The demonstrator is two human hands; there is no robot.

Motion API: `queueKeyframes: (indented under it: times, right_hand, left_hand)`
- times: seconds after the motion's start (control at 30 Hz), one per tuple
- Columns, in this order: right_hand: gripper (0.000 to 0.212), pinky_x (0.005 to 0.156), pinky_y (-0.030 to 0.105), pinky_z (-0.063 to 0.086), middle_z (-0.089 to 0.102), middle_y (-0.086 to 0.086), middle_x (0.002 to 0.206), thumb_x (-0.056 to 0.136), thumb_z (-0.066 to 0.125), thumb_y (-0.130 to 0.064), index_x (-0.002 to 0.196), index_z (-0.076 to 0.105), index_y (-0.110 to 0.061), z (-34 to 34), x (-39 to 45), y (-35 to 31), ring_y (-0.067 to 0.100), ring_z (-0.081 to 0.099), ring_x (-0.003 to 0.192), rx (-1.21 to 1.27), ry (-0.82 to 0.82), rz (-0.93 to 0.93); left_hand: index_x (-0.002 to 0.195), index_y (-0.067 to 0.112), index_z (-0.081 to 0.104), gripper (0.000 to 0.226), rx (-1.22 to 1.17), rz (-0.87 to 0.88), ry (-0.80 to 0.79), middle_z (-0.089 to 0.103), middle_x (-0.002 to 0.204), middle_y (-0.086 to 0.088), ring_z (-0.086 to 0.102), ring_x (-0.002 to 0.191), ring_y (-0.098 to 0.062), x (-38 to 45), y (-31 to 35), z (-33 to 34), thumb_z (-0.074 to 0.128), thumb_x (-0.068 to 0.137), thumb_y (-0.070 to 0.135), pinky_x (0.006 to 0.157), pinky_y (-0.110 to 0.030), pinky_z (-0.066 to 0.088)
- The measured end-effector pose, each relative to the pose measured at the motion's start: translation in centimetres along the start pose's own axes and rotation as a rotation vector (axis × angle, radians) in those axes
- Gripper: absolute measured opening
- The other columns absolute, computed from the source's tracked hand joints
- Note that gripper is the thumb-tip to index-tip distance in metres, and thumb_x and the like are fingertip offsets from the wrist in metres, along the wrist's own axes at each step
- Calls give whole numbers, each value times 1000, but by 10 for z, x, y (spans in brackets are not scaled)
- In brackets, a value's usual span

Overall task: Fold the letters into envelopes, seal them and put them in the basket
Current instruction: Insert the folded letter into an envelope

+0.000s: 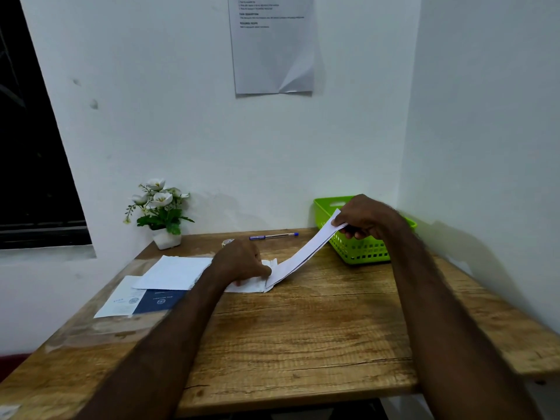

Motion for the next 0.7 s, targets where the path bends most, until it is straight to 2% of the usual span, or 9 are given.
queueKeyframes:
  times: [0.07, 0.17, 0.33, 0.4, 0.53, 0.63, 0.7]
  right_hand:
    - [19, 35, 17, 34, 56, 9, 59, 93, 62, -1, 74, 63, -1, 0, 0, 0, 15, 52, 45, 1, 1, 1]
    - [17, 36, 17, 34, 56, 9, 60, 92, 62, 0, 75, 64, -1, 0, -1, 0, 15, 52, 45, 6, 2, 0]
    - [18, 36, 16, 34, 55, 10, 60, 93, 62, 0, 75, 63, 0, 1, -2, 0, 17, 51, 47, 17, -1, -3]
    - [17, 36, 16, 34, 55, 10, 60, 93, 61, 0, 76, 63, 0, 2, -1, -1, 16, 51, 46, 24, 0, -2]
    - [13, 36, 17, 34, 54, 10, 58, 93, 61, 0, 80, 65, 1, 2, 0, -1, 16, 50, 45, 35, 8, -8]
    - [10, 37, 17, 33, 54, 10, 58, 92, 60, 1, 84, 65, 3, 3, 1, -2, 17, 50, 44, 43, 24, -12]
    - [9, 36, 17, 34, 54, 10, 57, 92, 59, 1, 85, 65, 3, 2, 1, -1, 17, 50, 44, 57, 37, -17]
  left_hand:
    - [78, 4, 77, 28, -1, -3, 1, 75, 70, -10, 61, 47, -12, 0, -1, -2, 77, 77, 31, 62, -33, 60]
    - [79, 5, 77, 26, 7, -20, 5, 75, 69, -8, 69, 53, -17, 1, -2, -2, 78, 77, 31, 61, -31, 61]
    - [74, 9, 77, 25, 108, 4, 72, 69, 60, 0, 60, 48, -9, -2, 9, 0, 81, 73, 34, 67, -34, 63]
    - [75, 10, 77, 23, 129, 12, 71, 70, 63, -1, 59, 49, -8, -2, 11, 0, 80, 72, 32, 68, -35, 64]
    - [77, 3, 76, 23, 58, 12, 4, 74, 70, -10, 67, 56, -17, 0, 5, 1, 79, 76, 26, 65, -40, 62]
    - [78, -5, 73, 26, -81, -9, -37, 74, 70, -13, 71, 58, -21, 2, -4, -3, 72, 82, 21, 53, -35, 61]
    - [74, -1, 69, 25, -158, -32, -51, 74, 72, -14, 73, 62, -24, 1, -8, -7, 70, 85, 21, 50, -32, 60]
Point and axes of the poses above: each hand's wrist, its own x-axis towards the middle knuckle, its own z-axis out of the palm, y = z × x, the point moved 1 cm from there along x, towards the middle knuckle
